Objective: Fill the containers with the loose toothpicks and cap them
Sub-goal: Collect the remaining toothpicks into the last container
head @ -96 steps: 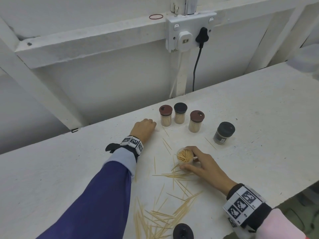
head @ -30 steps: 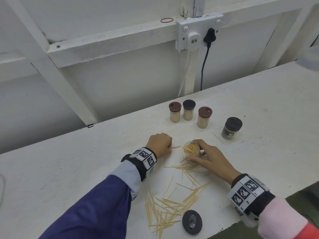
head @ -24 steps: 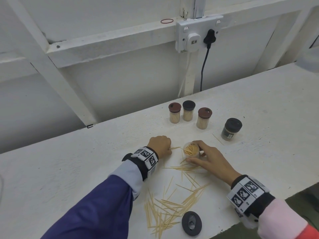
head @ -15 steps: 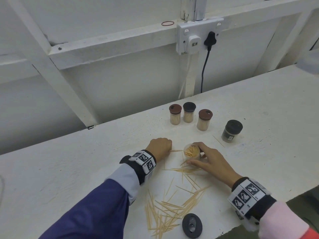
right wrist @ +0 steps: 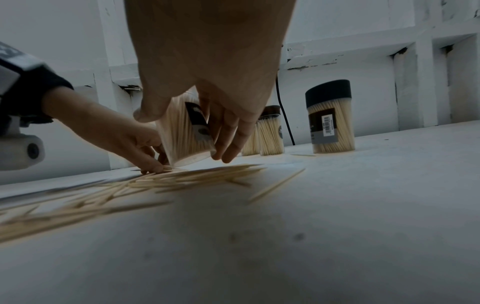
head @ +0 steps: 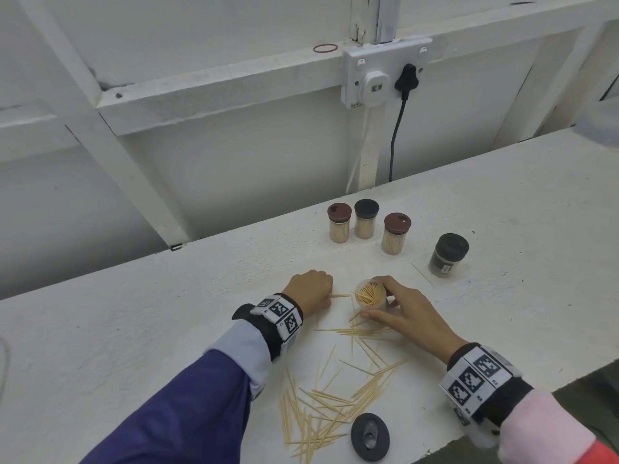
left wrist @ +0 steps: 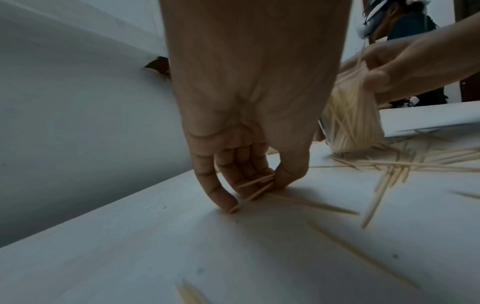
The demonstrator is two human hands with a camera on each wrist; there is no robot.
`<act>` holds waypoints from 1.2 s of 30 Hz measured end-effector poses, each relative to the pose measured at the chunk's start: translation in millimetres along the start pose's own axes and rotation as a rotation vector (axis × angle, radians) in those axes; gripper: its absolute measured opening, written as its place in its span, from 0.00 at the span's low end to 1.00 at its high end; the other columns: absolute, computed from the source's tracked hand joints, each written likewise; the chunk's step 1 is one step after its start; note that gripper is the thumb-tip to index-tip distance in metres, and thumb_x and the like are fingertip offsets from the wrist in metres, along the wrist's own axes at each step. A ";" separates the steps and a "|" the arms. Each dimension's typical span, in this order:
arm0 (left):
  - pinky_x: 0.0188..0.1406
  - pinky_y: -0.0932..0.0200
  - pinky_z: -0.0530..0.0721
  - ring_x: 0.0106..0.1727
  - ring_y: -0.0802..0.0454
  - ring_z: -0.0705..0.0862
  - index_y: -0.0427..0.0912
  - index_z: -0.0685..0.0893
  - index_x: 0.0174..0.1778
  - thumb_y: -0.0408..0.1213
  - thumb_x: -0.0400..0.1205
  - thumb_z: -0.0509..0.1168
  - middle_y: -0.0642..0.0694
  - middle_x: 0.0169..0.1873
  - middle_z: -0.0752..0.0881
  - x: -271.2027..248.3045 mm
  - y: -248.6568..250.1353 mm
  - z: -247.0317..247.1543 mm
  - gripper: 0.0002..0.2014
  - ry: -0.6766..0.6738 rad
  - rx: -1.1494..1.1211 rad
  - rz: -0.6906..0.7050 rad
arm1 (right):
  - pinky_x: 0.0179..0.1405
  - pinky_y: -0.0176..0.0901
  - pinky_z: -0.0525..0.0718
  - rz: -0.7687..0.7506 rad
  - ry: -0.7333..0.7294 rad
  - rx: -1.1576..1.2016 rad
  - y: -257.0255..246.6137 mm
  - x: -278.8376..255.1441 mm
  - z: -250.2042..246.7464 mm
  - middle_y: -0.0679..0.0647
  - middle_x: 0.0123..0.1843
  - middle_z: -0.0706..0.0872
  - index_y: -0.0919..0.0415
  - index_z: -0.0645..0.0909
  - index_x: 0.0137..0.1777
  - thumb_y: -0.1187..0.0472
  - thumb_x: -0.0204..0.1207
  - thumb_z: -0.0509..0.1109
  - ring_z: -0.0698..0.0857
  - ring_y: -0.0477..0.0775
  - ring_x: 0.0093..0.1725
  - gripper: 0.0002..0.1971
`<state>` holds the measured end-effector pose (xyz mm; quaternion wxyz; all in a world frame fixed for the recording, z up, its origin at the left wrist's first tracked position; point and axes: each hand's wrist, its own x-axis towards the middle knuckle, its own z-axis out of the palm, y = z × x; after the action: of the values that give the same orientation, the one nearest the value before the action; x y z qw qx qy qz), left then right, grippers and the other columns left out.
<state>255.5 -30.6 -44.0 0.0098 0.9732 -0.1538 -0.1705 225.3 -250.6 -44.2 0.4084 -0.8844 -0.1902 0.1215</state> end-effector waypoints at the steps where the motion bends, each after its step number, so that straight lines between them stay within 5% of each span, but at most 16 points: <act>1: 0.50 0.51 0.74 0.60 0.40 0.78 0.33 0.78 0.59 0.32 0.85 0.56 0.37 0.59 0.80 -0.1 -0.6 1.0 0.11 -0.007 -0.021 -0.003 | 0.55 0.48 0.84 0.002 0.001 0.000 0.3 0.0 -0.2 0.39 0.56 0.84 0.44 0.73 0.67 0.29 0.64 0.68 0.82 0.40 0.54 0.33; 6: 0.46 0.57 0.73 0.49 0.44 0.80 0.37 0.80 0.55 0.32 0.86 0.57 0.39 0.53 0.85 -3.4 -12.4 -5.3 0.07 0.061 -0.309 -0.023 | 0.56 0.48 0.84 -0.001 0.003 0.002 1.6 0.0 -0.2 0.40 0.57 0.84 0.45 0.73 0.68 0.27 0.63 0.67 0.82 0.41 0.55 0.36; 10: 0.50 0.58 0.82 0.43 0.54 0.84 0.41 0.86 0.52 0.34 0.82 0.69 0.49 0.42 0.88 -7.3 -13.1 -15.1 0.05 0.273 -0.719 -0.032 | 0.56 0.48 0.84 -0.010 0.001 0.003 1.2 0.8 0.8 0.40 0.57 0.85 0.45 0.73 0.68 0.28 0.64 0.68 0.83 0.41 0.55 0.35; 16: 0.44 0.67 0.84 0.36 0.58 0.88 0.37 0.88 0.56 0.31 0.79 0.73 0.47 0.36 0.89 -13.3 15.0 -32.4 0.10 0.482 -1.197 0.043 | 0.55 0.49 0.84 -0.018 0.011 0.009 2.0 0.1 0.8 0.40 0.57 0.85 0.45 0.73 0.68 0.28 0.64 0.68 0.83 0.41 0.55 0.35; 21: 0.52 0.59 0.87 0.42 0.51 0.90 0.39 0.88 0.50 0.30 0.80 0.72 0.42 0.41 0.90 -14.1 37.5 -27.6 0.05 0.429 -1.302 0.122 | 0.54 0.49 0.84 -0.035 0.033 0.016 4.0 0.9 2.4 0.39 0.55 0.85 0.45 0.74 0.67 0.35 0.69 0.72 0.83 0.39 0.53 0.29; 24: 0.57 0.58 0.84 0.47 0.56 0.89 0.47 0.88 0.46 0.34 0.79 0.73 0.50 0.44 0.91 -13.8 42.6 -21.3 0.04 0.436 -1.209 0.143 | 0.55 0.47 0.84 -0.046 0.036 0.014 4.2 -0.4 2.0 0.38 0.56 0.85 0.44 0.73 0.68 0.35 0.70 0.72 0.82 0.37 0.54 0.29; 31: 0.44 0.78 0.72 0.45 0.69 0.85 0.44 0.91 0.47 0.36 0.78 0.74 0.52 0.41 0.91 -16.8 46.9 -14.8 0.04 0.487 -1.024 0.123 | 0.54 0.50 0.85 -0.053 0.042 0.025 6.6 0.6 4.1 0.40 0.54 0.86 0.45 0.72 0.70 0.32 0.70 0.70 0.84 0.40 0.52 0.31; 36: 0.55 0.75 0.70 0.55 0.68 0.78 0.45 0.92 0.48 0.37 0.76 0.76 0.60 0.47 0.84 -15.0 46.3 -5.7 0.06 0.507 -1.055 0.097 | 0.55 0.51 0.85 -0.055 0.077 0.073 7.6 0.5 2.7 0.40 0.54 0.86 0.43 0.73 0.66 0.28 0.66 0.67 0.84 0.39 0.54 0.31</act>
<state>230.3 -70.4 -30.4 0.5372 0.8390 -0.0855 0.0145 226.6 -253.1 -51.8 0.4507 -0.8674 -0.1940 0.0829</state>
